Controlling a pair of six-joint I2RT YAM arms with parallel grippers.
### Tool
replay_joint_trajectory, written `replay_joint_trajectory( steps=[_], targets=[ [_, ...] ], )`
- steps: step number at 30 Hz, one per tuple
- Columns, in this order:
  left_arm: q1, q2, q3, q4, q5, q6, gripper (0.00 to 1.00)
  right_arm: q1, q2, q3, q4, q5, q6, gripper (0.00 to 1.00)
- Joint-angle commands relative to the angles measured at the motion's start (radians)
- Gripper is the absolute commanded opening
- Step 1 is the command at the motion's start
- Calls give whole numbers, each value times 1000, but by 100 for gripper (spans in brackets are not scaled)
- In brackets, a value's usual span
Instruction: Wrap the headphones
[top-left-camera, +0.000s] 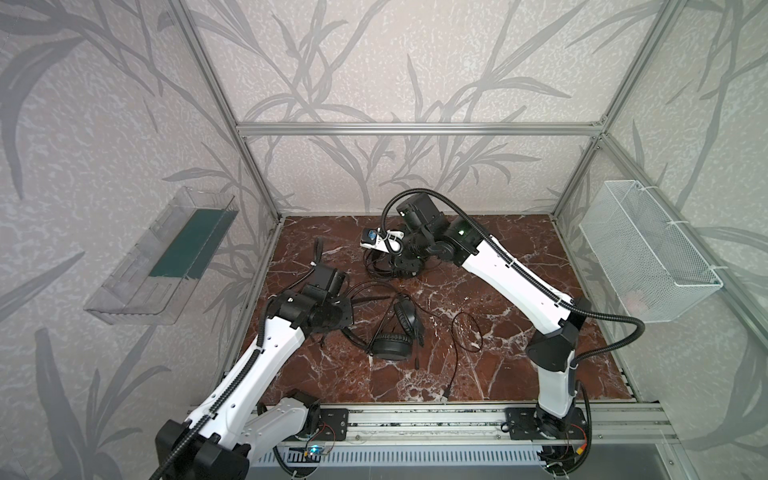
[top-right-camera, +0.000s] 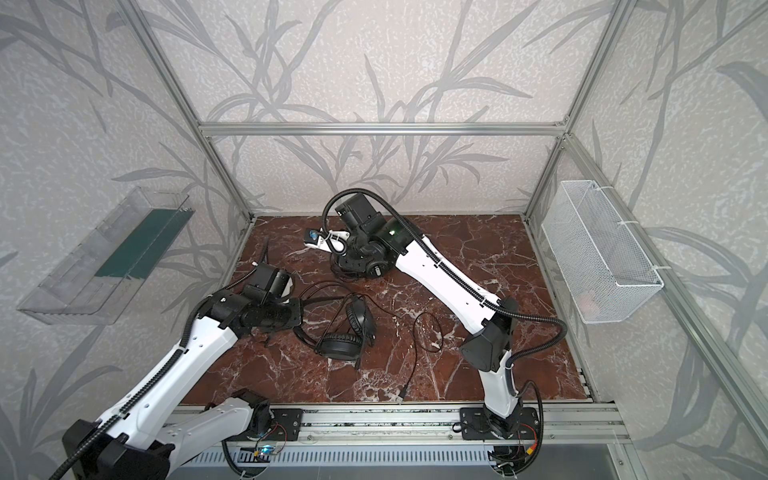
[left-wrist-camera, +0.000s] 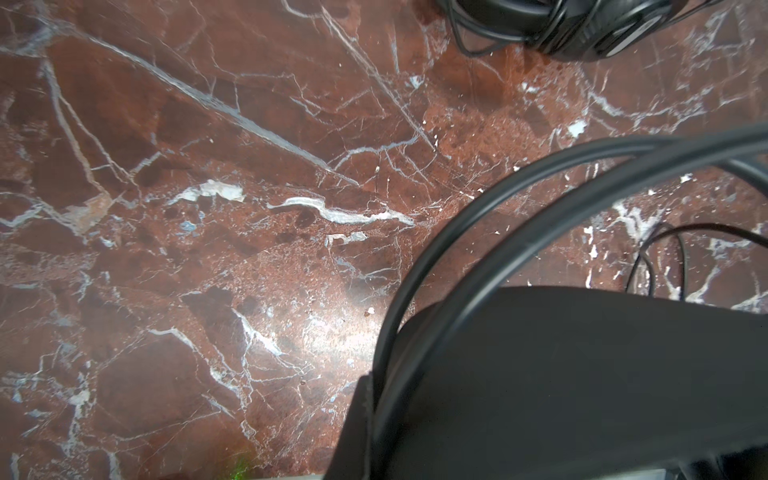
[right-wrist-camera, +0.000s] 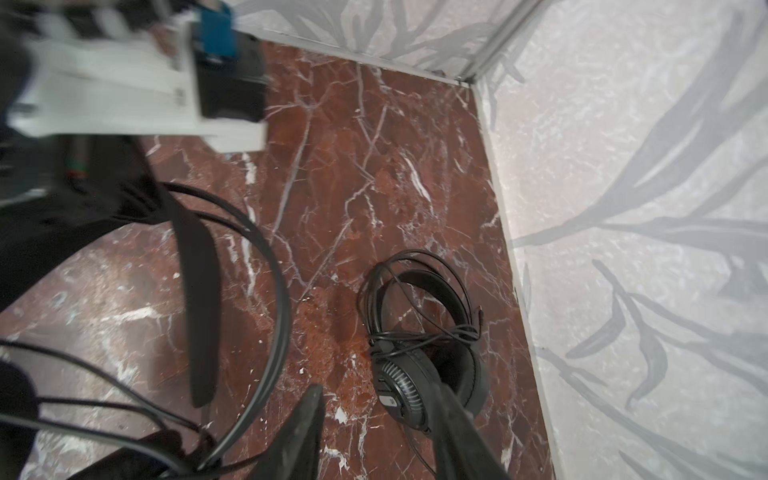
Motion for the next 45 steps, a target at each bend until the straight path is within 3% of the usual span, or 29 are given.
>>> replay_joint_trajectory(
  steps=[1,6,11,16,20,24,29,31,36,39,41,43,45],
  targets=[
    [1,-25,82,-23,67,-38,0,-34,-74,-95,99,-29,79,54],
    [4,-23,148,-64,184,-78,0,-116,-235,-361,351,-231,247,65],
    [15,-66,191,-91,277,-119,0,-274,-427,-745,768,-401,565,76],
    [27,-95,253,-93,391,-158,0,-315,-512,-1019,1013,-426,634,80],
    [44,-68,336,-148,431,-165,0,-369,-530,-1200,1252,-533,766,81],
    [81,-45,388,-187,484,-172,0,-375,-506,-1271,1273,-652,831,83],
    [212,-22,421,-231,593,-155,0,-350,-552,-1433,1426,-580,900,86],
    [218,-8,445,-246,580,-152,0,-350,-576,-1468,1430,-540,910,86],
    [234,7,474,-223,613,-179,0,-377,-674,-1544,1330,-224,975,86],
    [237,16,488,-229,605,-180,0,-444,-694,-1616,1437,-259,1035,87],
    [238,21,495,-234,603,-181,0,-453,-685,-1608,1434,-358,1018,87],
    [241,26,500,-236,600,-185,0,-417,-663,-1580,1395,-465,937,87],
    [246,32,511,-239,598,-190,0,-334,-658,-1579,1324,-403,841,88]
  ],
)
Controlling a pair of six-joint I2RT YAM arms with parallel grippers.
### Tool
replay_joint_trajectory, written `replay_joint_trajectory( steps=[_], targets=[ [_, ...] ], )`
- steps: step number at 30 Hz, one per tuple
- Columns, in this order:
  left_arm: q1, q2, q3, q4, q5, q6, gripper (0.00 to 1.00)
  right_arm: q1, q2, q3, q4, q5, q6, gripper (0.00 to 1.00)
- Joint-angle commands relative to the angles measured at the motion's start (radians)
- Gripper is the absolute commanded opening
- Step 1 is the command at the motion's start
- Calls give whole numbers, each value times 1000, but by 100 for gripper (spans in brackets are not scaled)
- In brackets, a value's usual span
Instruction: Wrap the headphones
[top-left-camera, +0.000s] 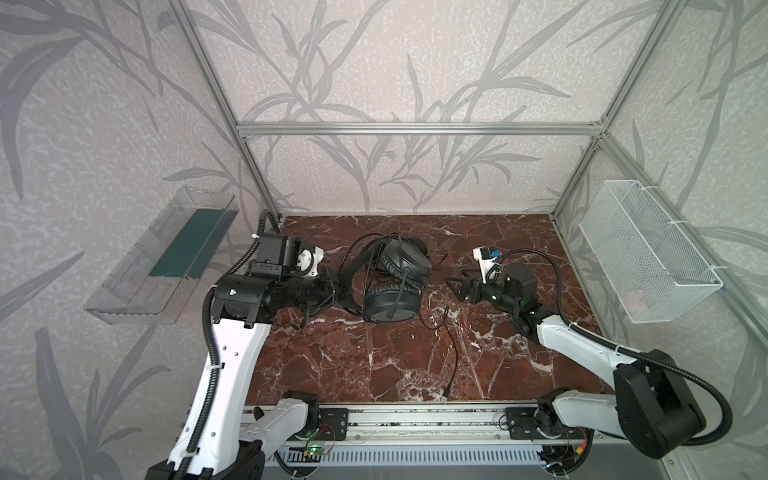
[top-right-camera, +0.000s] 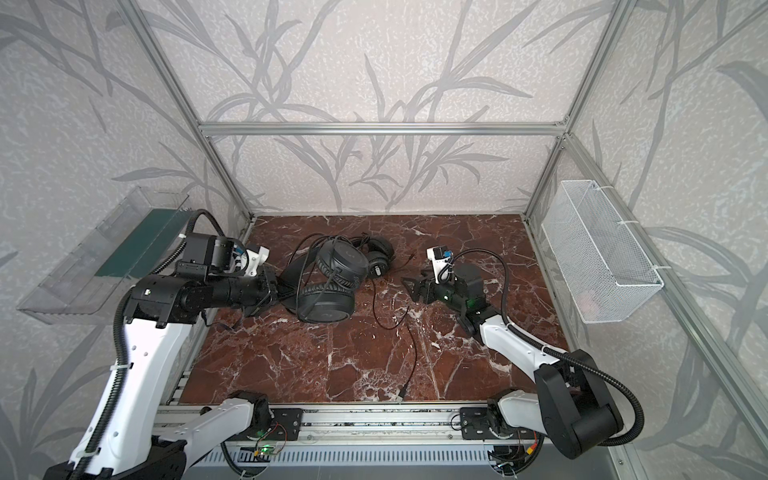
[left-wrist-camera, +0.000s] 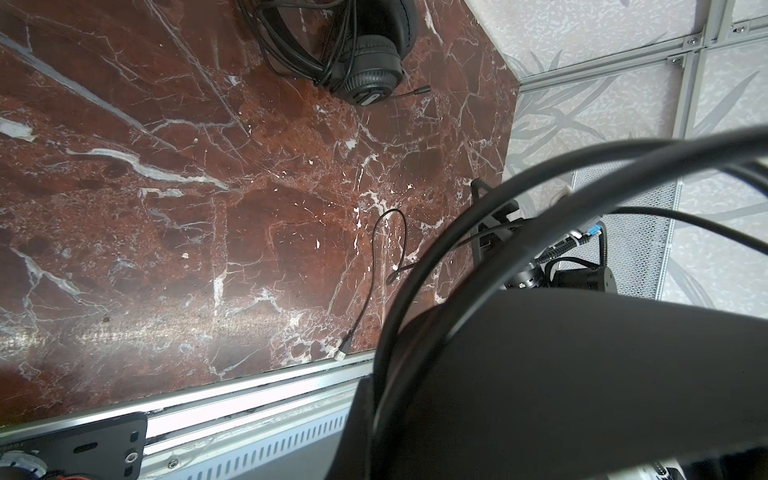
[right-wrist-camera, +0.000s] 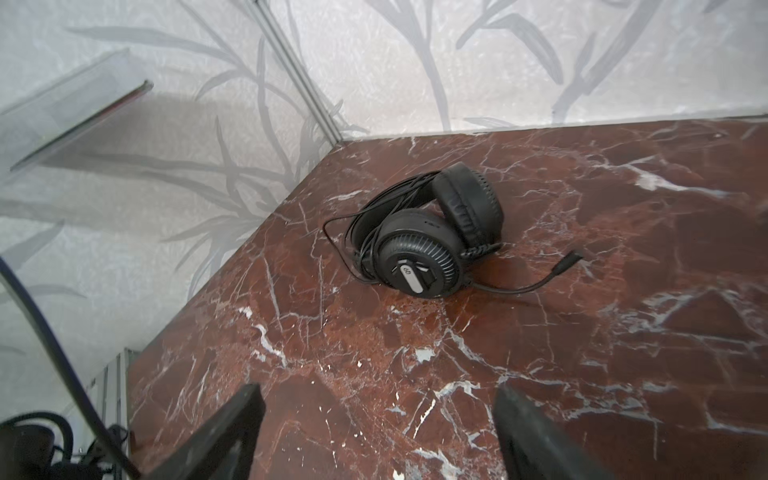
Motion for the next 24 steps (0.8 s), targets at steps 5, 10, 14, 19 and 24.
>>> replay_joint_trajectory(
  steps=[5,10,14,19,24],
  targets=[
    [18,16,74,-2,36,-34,0,185,-24,-129,79,111,-184,88],
    [21,29,89,-19,4,-24,0,185,-90,-267,245,237,-162,88],
    [23,36,105,-28,-12,-15,0,202,-100,-290,285,255,-177,88],
    [24,38,107,-32,-24,-15,0,341,-9,-210,196,400,-416,88],
    [24,43,121,-39,-26,-15,0,440,104,-152,188,525,-602,89]
  ],
)
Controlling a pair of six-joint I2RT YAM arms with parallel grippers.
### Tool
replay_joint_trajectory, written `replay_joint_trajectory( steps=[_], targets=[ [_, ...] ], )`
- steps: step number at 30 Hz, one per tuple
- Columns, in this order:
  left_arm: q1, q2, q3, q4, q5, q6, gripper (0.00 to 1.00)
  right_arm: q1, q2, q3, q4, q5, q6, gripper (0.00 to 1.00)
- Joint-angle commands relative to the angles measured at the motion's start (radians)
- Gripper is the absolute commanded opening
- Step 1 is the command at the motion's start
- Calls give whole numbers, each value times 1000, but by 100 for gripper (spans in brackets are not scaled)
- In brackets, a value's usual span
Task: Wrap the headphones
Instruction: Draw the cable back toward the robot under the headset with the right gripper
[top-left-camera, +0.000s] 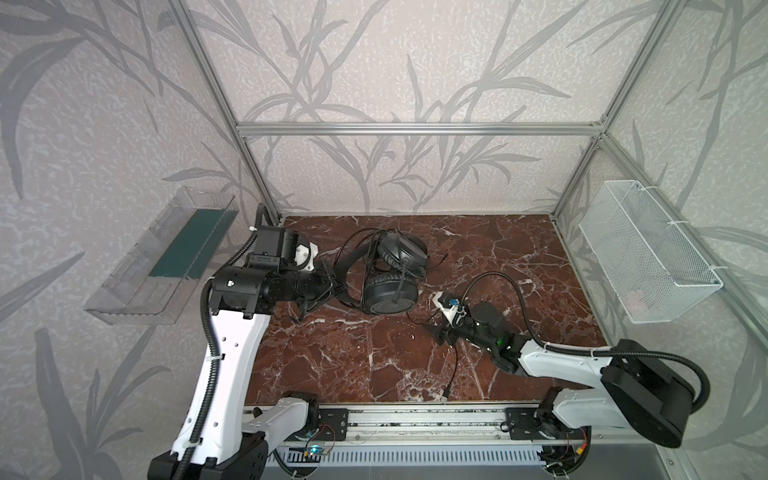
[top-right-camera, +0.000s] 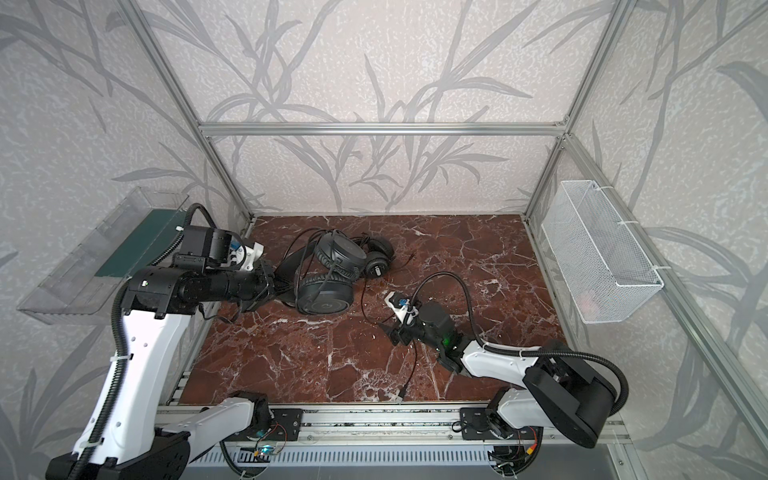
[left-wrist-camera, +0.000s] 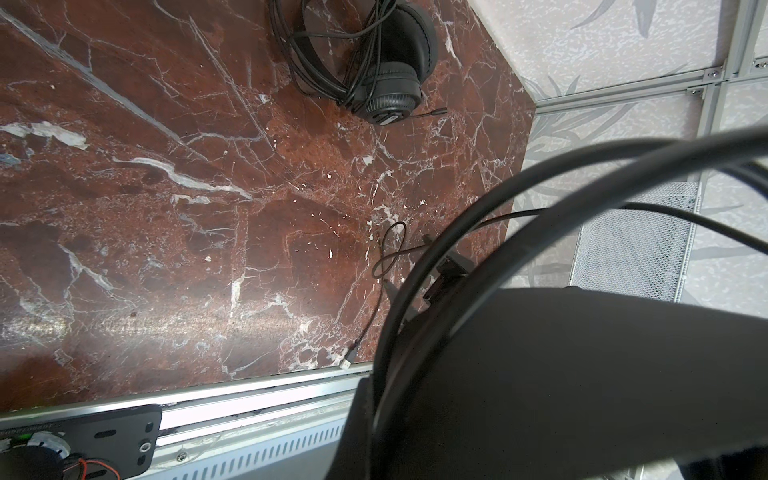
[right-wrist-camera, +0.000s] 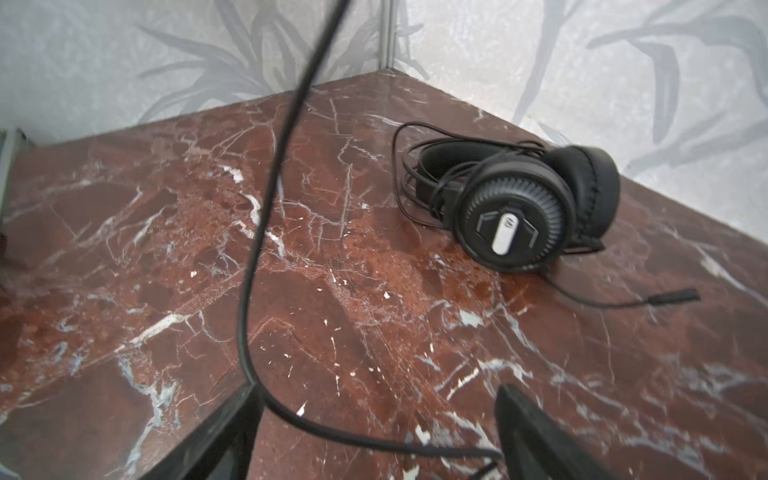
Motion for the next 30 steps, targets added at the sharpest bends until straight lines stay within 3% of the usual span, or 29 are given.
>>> replay_joint_trajectory(
  steps=[1,11,14,17,21,24,28,30],
  targets=[
    [6,-5,52,9,23,-7,0,32,45,19,-7,111,-166,89],
    [6,10,55,12,32,-13,0,72,184,91,19,161,-277,87],
    [6,6,50,11,25,-12,0,72,258,157,-5,260,-293,81],
    [5,2,49,5,13,-7,0,58,290,175,3,275,-290,69],
    [6,2,52,1,6,-4,0,33,300,186,-21,230,-269,37],
    [7,8,61,0,5,-4,0,35,296,196,-59,208,-272,20],
    [19,16,84,-16,-29,-15,0,67,244,199,-145,156,-259,2],
    [35,19,90,-18,-32,-30,0,136,207,191,-196,171,-241,0]
  ],
)
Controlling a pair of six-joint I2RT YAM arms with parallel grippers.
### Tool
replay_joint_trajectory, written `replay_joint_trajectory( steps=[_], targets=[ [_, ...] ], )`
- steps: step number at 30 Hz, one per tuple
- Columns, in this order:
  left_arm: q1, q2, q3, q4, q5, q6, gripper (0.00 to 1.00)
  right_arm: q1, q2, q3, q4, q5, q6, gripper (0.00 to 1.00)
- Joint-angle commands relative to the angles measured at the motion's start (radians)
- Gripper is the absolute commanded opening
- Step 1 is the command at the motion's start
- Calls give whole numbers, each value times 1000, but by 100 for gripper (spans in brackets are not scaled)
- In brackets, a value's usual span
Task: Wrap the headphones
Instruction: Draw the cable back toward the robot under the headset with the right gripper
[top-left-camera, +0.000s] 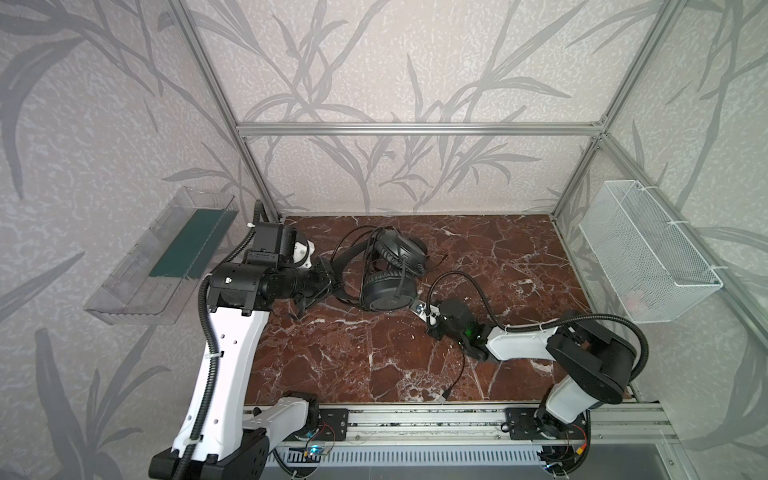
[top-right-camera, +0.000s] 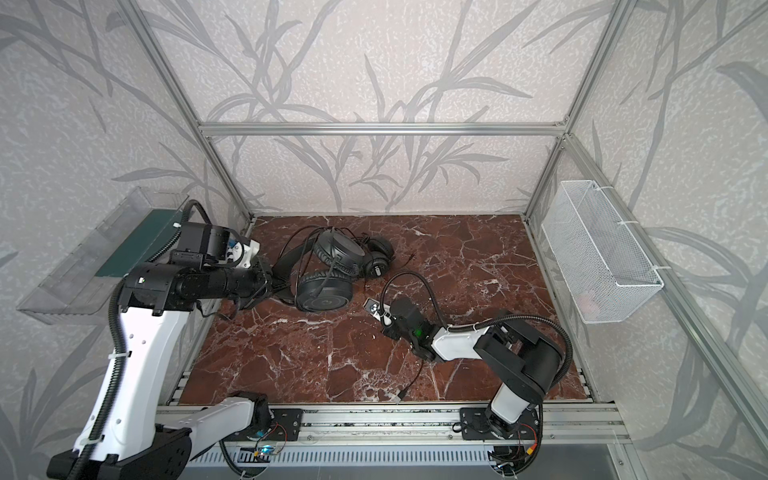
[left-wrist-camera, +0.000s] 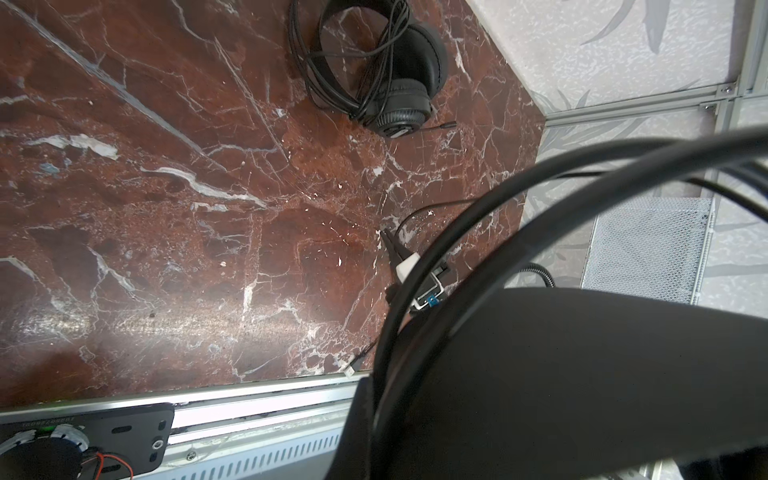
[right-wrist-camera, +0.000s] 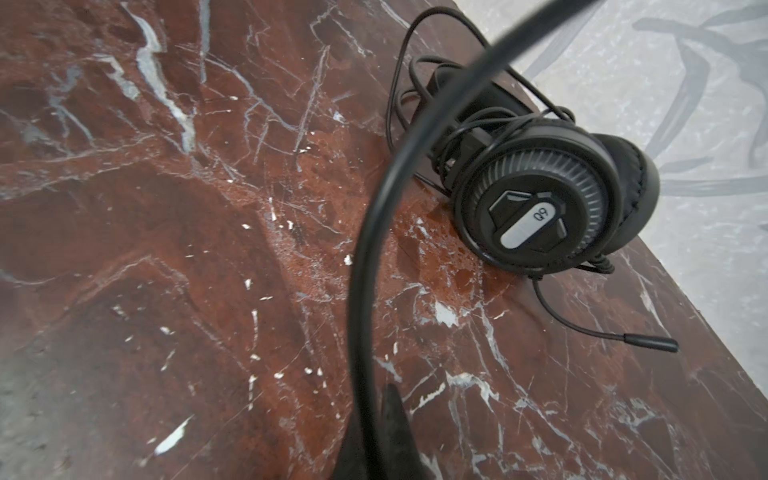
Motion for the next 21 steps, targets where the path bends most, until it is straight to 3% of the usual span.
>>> replay_joint_trajectory(
  steps=[1,5,9,15,21],
  targets=[
    [29,-1,39,6,15,-38,0,98,-74,3,-91,-8,35,0],
    [66,8,36,-2,8,-63,0,283,-134,12,-198,87,36,0],
    [89,28,16,-14,-37,-65,0,408,-197,88,-372,110,34,0],
    [144,50,-59,8,-61,-97,0,548,-194,275,-666,76,-14,0],
    [181,72,-119,49,-114,-113,0,640,-207,399,-817,-33,-48,0]
  ],
)
